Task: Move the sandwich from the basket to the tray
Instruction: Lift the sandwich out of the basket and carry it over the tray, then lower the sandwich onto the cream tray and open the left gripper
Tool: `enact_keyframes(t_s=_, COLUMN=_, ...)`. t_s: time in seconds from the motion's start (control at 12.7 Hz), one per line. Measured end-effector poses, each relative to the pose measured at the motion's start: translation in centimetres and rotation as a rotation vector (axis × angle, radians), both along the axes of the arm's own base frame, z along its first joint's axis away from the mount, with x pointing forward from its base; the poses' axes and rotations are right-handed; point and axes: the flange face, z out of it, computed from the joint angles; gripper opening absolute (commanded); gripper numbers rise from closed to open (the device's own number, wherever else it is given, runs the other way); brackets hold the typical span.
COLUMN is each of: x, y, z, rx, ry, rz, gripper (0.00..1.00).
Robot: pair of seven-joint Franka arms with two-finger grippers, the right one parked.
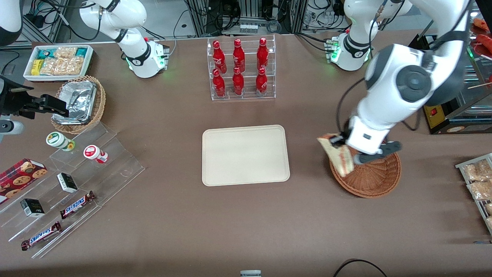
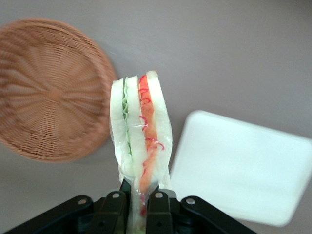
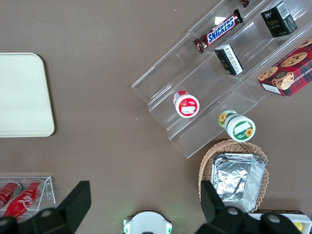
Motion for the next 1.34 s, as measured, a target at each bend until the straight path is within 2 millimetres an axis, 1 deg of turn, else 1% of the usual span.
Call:
enact_keyframes(t_s=0.16, x=-1.0, y=-5.1, z=-0.7, rx=-0.033, ry=0.025, rz=-0.027, gripper=0.0)
enact_keyframes(t_s=0.24, x=-1.4, y=-6.9, z=-1.2, rx=-0.046, ry=0.034, rz=-0.052, gripper=0.0)
enact_keyframes(t_s=0.47, x=-1.9, y=-10.7, z=-2.6, rx=-0.086, ry=0.027, rz=-0.124, gripper=0.0)
enact_keyframes(t_s=0.55, x=-2.3, y=-12.0, z=-3.5, rx=-0.093, ry=0.029, rz=-0.152, gripper=0.0)
enact_keyframes(t_s=0.79, x=-4.0, y=-16.7, z=-7.7, rx=-0.073, ry=0.022, rz=-0.26, gripper=0.0)
enact_keyframes(t_s=1.02, x=-6.1, y=-20.7, z=-11.9, rx=-0.068, ry=0.023, rz=-0.347, gripper=0.0)
enact_keyframes(t_s=1.18, x=-6.8, y=-22.5, z=-14.8, rx=-0.08, ry=0.024, rz=-0.38, gripper=0.0)
enact_keyframes(t_s=1.34, x=-7.4, y=-23.6, z=-17.7, rx=-0.074, ry=0.035, rz=-0.39, gripper=0.0)
